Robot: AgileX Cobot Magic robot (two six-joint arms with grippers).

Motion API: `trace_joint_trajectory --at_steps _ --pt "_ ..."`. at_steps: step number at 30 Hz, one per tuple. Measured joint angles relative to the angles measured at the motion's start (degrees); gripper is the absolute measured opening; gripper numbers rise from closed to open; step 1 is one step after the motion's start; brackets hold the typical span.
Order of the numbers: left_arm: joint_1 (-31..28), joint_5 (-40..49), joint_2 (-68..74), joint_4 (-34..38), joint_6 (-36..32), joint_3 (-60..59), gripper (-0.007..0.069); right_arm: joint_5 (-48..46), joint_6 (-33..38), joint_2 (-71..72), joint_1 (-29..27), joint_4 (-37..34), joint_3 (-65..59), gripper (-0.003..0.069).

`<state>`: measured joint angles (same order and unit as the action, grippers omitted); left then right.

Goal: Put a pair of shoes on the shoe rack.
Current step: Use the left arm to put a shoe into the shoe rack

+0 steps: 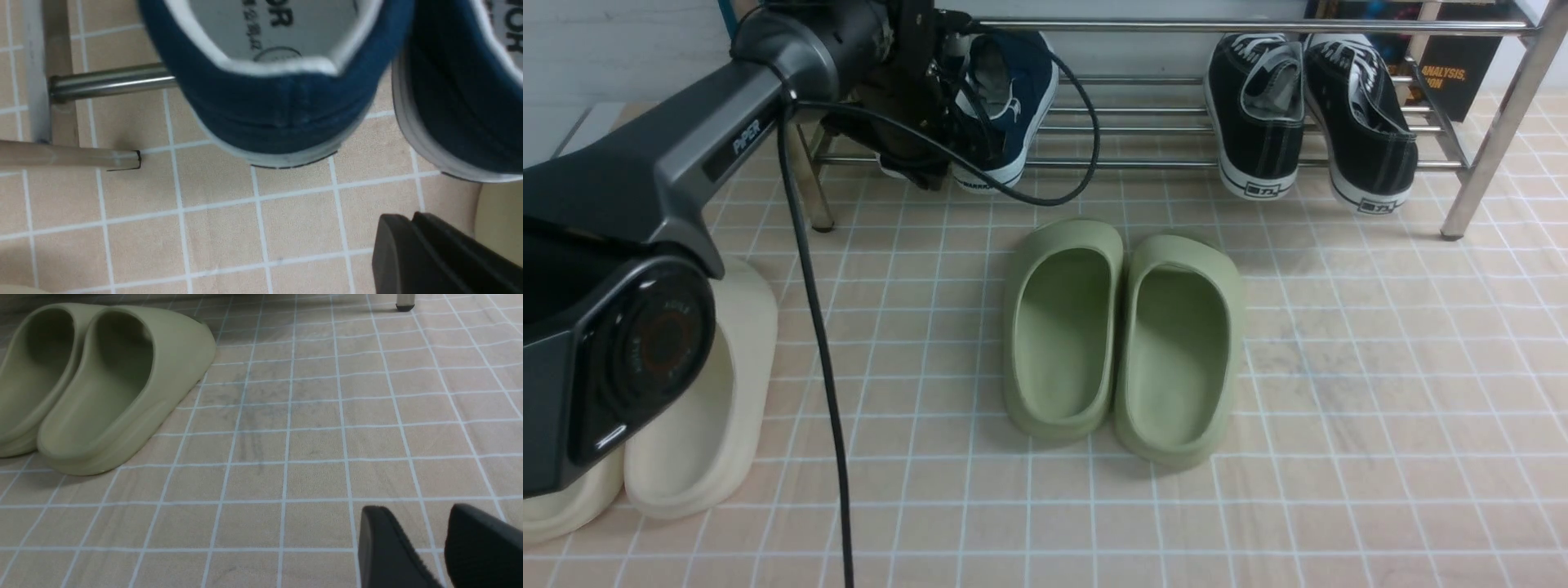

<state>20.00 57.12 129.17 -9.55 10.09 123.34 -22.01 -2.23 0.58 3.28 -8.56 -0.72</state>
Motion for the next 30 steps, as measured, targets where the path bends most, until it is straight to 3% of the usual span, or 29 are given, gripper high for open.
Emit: trace_joint_trajectory --at_steps 6,11,21,30 --pt "0.0 1.01 0.0 2.75 -0.67 0.0 0.0062 0.0 0.0 0.0 0.0 0.0 0.0 0.0238" --pt "0.0 -3.51 0.0 6.09 -1.41 0.0 0.0066 0.0 0.0 0.0 0.0 0.0 0.0 0.0239" --pt "0.0 -9.56 0.0 6.0 2.12 -0.17 0.0075 0.0 0.0 0.0 0.0 0.06 0.0 0.0239" --pt "0.0 -1.42 -4.36 6.49 -0.25 -0.17 0.0076 0.0 0.0 0.0 0.0 0.1 0.0 0.0239"
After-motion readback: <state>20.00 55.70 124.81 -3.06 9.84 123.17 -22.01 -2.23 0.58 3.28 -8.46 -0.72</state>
